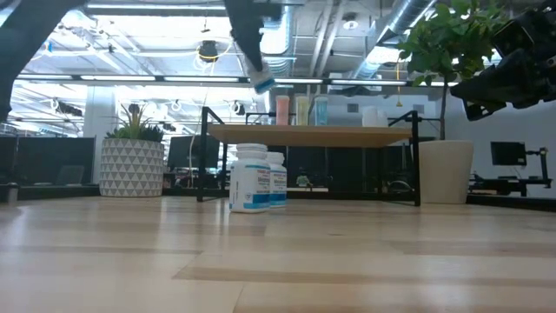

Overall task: Pick and place medicine bottles onto shelf by color
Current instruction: Put the bottom white medicine bottle on the shelf, then put the bottom white pill bottle on the shelf

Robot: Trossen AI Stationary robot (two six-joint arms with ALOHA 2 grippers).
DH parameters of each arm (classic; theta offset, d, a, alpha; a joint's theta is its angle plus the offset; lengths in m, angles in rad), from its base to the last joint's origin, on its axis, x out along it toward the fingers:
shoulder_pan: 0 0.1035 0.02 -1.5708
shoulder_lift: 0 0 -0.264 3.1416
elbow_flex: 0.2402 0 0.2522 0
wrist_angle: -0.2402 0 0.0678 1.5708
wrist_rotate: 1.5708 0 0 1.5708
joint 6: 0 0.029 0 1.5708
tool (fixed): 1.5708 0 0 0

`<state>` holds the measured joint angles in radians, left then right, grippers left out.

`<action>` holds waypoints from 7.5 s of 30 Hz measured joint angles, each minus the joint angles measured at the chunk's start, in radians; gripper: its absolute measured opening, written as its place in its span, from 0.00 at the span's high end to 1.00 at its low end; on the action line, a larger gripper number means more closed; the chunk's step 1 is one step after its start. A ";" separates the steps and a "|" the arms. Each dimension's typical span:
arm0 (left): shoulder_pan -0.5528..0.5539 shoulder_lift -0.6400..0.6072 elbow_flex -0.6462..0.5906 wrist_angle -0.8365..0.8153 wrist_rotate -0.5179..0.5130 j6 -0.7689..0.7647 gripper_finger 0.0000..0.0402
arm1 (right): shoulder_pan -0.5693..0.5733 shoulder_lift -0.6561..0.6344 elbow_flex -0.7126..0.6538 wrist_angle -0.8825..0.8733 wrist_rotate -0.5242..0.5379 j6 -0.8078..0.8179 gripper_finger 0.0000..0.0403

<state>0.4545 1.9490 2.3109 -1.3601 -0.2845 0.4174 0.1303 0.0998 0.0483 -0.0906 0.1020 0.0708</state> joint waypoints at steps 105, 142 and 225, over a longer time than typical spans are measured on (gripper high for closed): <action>-0.470 0.057 -0.445 -0.115 0.205 -0.852 0.25 | 0.000 0.106 -0.001 0.013 0.000 0.016 0.92; -0.572 0.155 -0.456 0.060 0.069 -1.319 0.23 | 0.000 0.110 -0.001 0.015 -0.002 0.008 0.92; -0.127 0.103 0.015 -0.211 -0.009 -1.003 0.63 | 0.000 0.137 0.000 0.005 -0.002 0.008 0.92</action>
<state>0.3278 2.0525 2.3258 -1.5711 -0.2931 -0.5859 0.1303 0.2363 0.0479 -0.0853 0.1005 0.0784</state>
